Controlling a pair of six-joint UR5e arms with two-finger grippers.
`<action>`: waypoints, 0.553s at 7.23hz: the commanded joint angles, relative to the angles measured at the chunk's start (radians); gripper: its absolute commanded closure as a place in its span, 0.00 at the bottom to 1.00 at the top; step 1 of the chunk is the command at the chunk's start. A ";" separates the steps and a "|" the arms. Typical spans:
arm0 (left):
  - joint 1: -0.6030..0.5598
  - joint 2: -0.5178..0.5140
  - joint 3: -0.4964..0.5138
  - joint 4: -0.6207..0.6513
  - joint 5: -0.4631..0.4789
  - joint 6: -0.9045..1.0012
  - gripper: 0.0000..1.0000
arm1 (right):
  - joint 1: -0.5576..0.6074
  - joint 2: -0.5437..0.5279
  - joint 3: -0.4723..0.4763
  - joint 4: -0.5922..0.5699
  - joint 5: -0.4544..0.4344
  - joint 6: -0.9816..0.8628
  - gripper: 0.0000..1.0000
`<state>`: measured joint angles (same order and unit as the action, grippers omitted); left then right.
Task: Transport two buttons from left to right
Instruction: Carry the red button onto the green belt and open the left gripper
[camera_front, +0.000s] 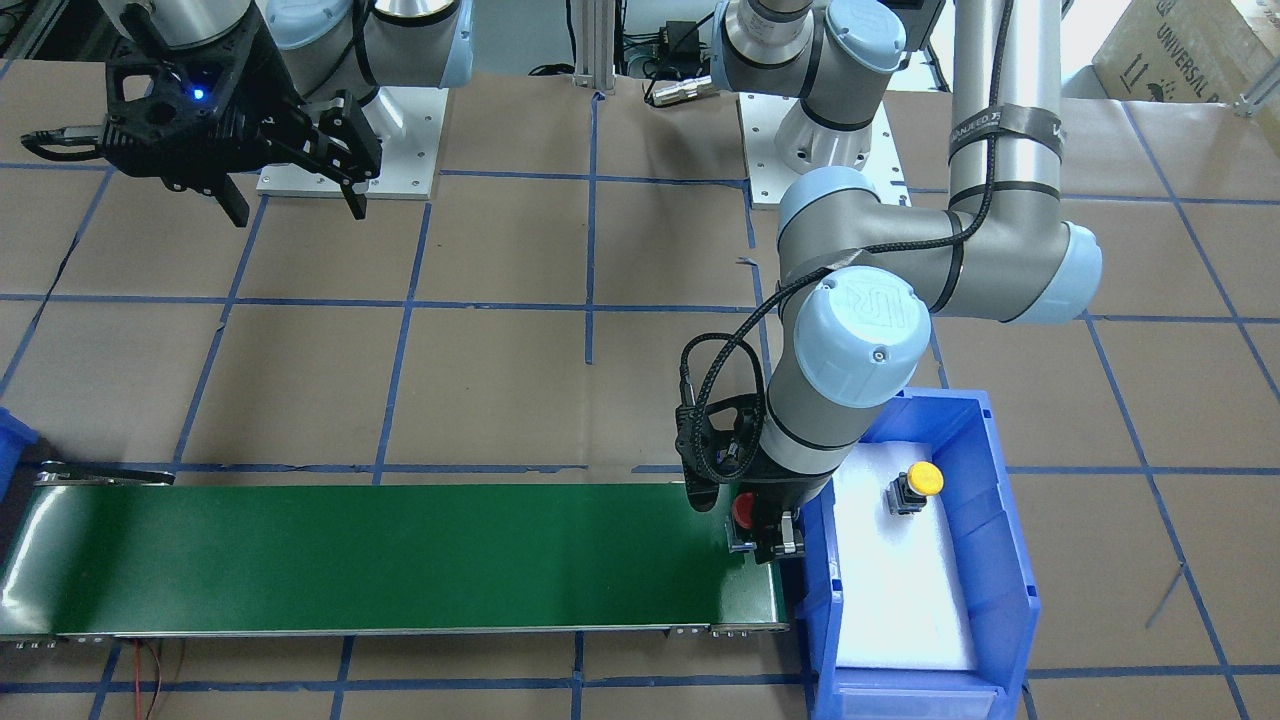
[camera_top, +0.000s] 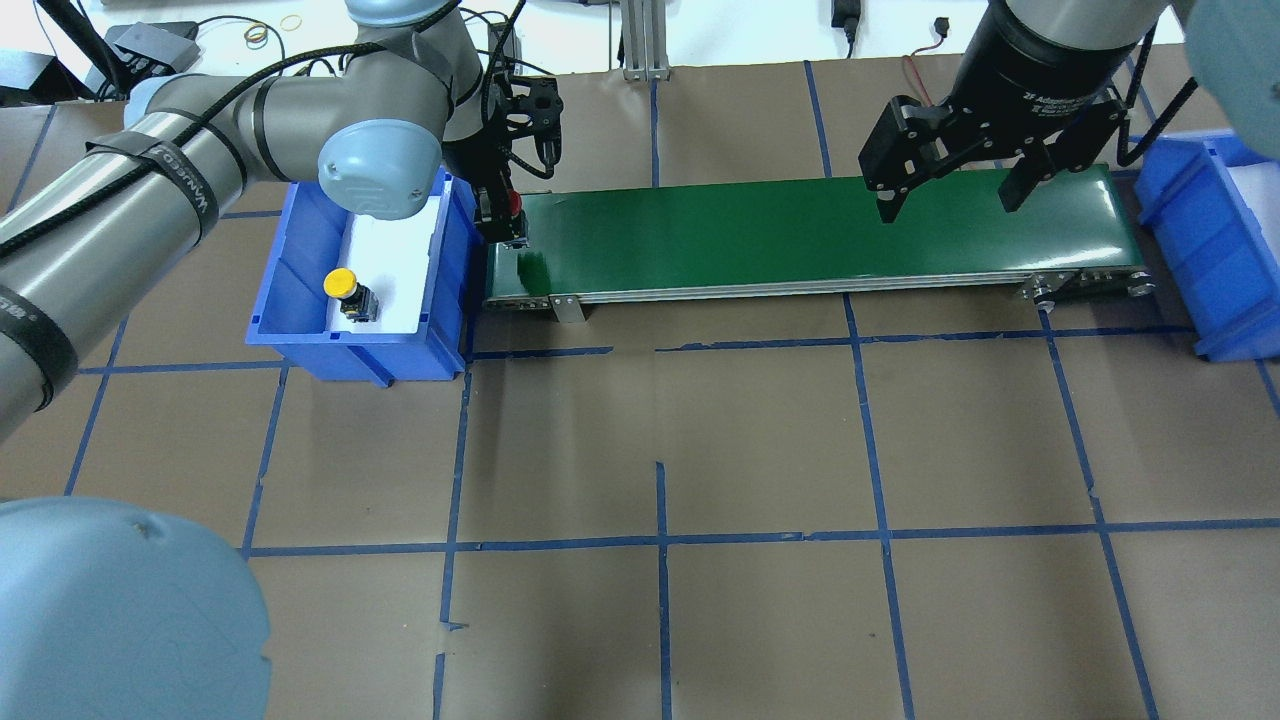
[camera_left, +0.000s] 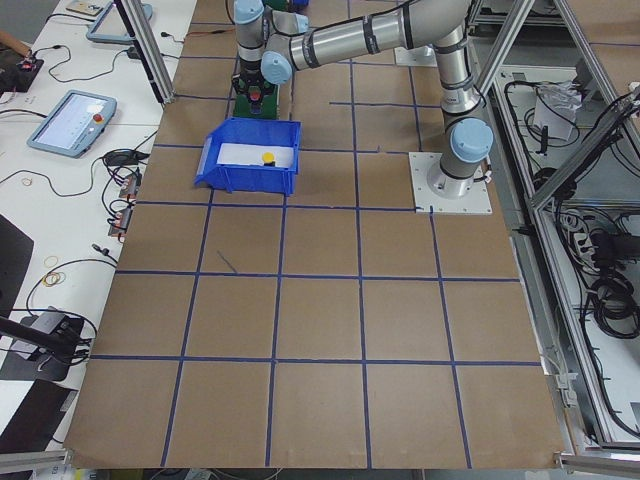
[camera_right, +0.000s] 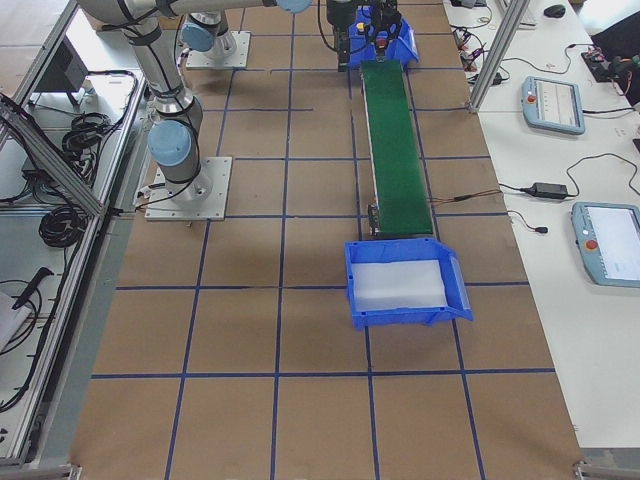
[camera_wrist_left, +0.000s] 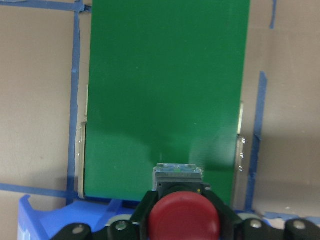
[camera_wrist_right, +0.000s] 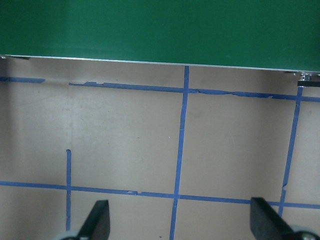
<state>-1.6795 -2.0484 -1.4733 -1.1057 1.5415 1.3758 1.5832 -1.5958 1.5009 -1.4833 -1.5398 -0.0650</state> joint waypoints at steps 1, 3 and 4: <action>0.000 -0.018 -0.002 0.036 0.000 0.000 0.75 | -0.008 0.000 0.004 0.014 -0.019 -0.006 0.00; 0.000 -0.045 -0.001 0.052 0.006 0.002 0.57 | -0.014 0.002 0.006 0.015 -0.019 -0.015 0.00; 0.000 -0.044 -0.002 0.058 0.008 0.000 0.15 | -0.008 0.000 0.006 0.015 -0.004 -0.013 0.00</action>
<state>-1.6797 -2.0879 -1.4742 -1.0568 1.5468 1.3771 1.5734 -1.5943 1.5059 -1.4690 -1.5528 -0.0780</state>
